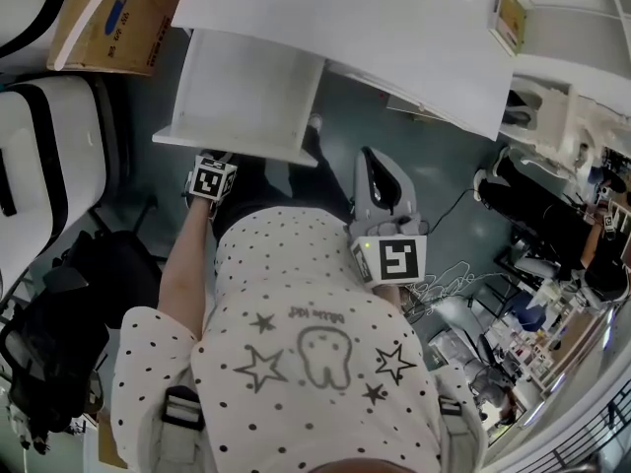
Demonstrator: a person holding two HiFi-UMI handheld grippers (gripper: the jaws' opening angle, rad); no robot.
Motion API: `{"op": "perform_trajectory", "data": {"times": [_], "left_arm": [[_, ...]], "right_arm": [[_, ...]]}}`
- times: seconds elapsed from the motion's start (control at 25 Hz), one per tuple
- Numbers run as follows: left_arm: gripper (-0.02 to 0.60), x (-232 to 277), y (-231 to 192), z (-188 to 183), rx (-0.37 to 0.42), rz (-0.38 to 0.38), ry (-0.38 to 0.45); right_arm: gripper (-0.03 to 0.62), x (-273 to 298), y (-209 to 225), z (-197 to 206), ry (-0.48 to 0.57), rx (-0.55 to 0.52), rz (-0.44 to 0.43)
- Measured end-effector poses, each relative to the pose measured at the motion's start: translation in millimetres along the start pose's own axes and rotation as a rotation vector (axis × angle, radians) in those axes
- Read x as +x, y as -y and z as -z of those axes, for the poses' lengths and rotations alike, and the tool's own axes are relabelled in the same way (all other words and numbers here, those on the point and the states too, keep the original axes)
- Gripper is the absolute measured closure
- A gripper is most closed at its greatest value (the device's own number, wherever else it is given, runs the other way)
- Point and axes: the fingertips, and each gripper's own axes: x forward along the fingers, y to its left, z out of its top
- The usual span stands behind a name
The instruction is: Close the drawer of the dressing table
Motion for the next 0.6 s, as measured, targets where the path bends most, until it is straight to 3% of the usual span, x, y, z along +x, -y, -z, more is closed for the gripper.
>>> {"op": "perform_trajectory", "data": {"times": [0.4,0.6], "left_arm": [[0.491,4.6,6.1,-1.4,-0.037,0.097,0.003],[0.492,8.1,12.0,-12.3,-0.022,0.098,0.003]], "right_arm": [[0.594,-9.7,-8.3,4.8,-0.030,0.014,0.064],[0.594,-9.1,-0.4,6.0,-0.037,0.029,0.061]]}}
